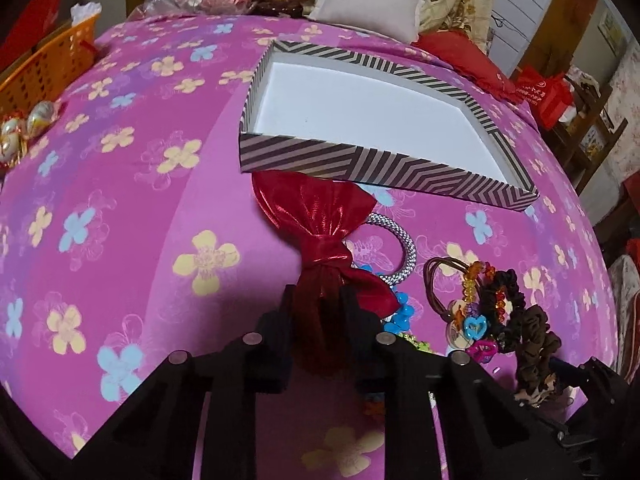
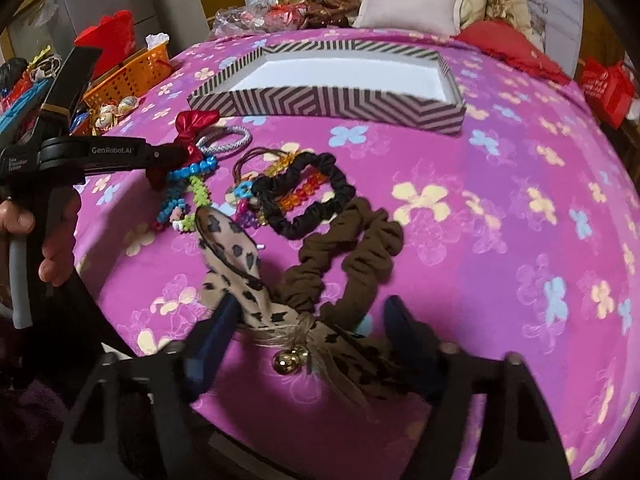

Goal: Organize jewelry
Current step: 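Grasp the red satin bow with the left gripper while the right grasps the leopard bow and brown scrunchie, then lower the red bow into the tray with the left gripper while the right drops the leopard bow and scrunchie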

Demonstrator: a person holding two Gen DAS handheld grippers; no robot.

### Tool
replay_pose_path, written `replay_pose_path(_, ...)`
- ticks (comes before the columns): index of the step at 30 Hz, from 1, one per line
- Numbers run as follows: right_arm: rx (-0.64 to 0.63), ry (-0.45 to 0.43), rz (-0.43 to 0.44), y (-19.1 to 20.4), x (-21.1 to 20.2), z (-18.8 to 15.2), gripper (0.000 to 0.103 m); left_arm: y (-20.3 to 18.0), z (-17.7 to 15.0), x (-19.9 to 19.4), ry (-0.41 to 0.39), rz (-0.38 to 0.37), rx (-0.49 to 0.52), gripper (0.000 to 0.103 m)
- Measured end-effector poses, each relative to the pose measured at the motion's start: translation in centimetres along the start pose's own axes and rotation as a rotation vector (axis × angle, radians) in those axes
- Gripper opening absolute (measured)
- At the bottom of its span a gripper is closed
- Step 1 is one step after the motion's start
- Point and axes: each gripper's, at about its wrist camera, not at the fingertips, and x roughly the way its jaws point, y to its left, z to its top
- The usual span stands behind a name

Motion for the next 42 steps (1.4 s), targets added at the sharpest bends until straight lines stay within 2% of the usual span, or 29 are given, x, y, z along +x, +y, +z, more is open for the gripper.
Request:
replay_pose_path(2, -0.012, -0.002, 0.002, 0.3, 0.0, -0.1, 0.059, 0.1, 0.0, -0.1, -0.007, -0.005, -0.001, 0.000)
replay_pose_path(5, -0.009, -0.008, 0.028, 0.3, -0.2, -0.1, 0.038, 0.5, 0.2, -0.7, -0.010, -0.032, -0.012, 0.000)
replay_pose_path(9, 0.002, -0.054, 0.044, 0.1, -1.2, 0.2, 0.033, 0.9, 0.5, -2.2, -0.036, -0.055, -0.018, 0.000)
replay_pose_path(16, 0.025, -0.113, 0.075, -0.4, -3.1, 1.4, 0.032, 1.0, 1.3, -4.4, -0.083, -0.070, -0.023, 0.000)
replay_pose_path(26, 0.013, -0.197, 0.030, -1.3, -5.0, 4.7, 0.032, -1.1, 2.6, -5.2, -0.113, -0.040, 0.040, 0.000)
replay_pose_path(33, 0.020, -0.249, -0.018, -3.2, -4.9, 9.0, 0.032, -1.7, 5.8, -4.2, -0.134, 0.012, 0.046, 0.000)
replay_pose_path(39, 0.068, -0.261, -0.021, -5.7, -3.6, 12.8, 0.032, -1.8, 8.8, -2.5, -0.147, 0.072, 0.059, 0.000)
replay_pose_path(42, 0.072, -0.250, -0.026, -6.3, -2.5, 14.7, 0.032, -1.5, 10.0, -1.3, -0.132, 0.077, 0.046, 0.000)
